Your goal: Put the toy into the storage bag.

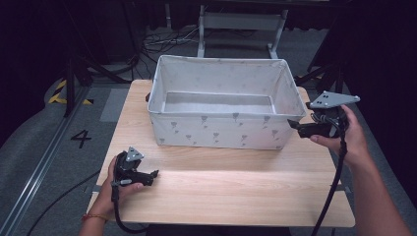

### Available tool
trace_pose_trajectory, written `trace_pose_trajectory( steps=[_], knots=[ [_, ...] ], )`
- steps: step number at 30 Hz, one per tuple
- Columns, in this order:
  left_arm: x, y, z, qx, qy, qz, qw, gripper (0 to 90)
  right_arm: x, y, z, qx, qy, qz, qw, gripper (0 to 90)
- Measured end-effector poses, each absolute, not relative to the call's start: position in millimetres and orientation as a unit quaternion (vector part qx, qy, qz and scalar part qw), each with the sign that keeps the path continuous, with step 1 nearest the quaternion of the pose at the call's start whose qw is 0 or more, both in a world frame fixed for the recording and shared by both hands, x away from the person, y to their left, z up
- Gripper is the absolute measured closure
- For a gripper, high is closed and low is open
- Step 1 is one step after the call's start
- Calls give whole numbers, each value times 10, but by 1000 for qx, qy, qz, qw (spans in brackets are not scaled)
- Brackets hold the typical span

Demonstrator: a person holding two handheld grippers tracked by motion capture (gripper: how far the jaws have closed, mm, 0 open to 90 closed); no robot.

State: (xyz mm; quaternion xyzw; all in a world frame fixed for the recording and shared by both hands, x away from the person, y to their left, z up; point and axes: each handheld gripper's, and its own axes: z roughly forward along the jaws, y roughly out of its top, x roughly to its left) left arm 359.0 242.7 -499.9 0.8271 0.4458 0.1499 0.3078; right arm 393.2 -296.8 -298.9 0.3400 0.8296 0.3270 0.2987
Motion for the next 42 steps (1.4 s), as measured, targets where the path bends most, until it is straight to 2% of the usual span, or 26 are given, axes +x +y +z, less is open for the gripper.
trace_pose_trajectory(
  steps=[10,27,42],
  knots=[
    [3590,2427,-4999,827,446,150,308,5,3750,-3061,-3150,342,828,327,301,222],
    [3589,2426,-4999,827,446,150,308,6,3663,-3219,-3677,340,838,295,309,224],
    [3585,2419,-5004,824,449,155,309,6,3586,-3342,-4129,341,845,293,289,209]
  ],
)
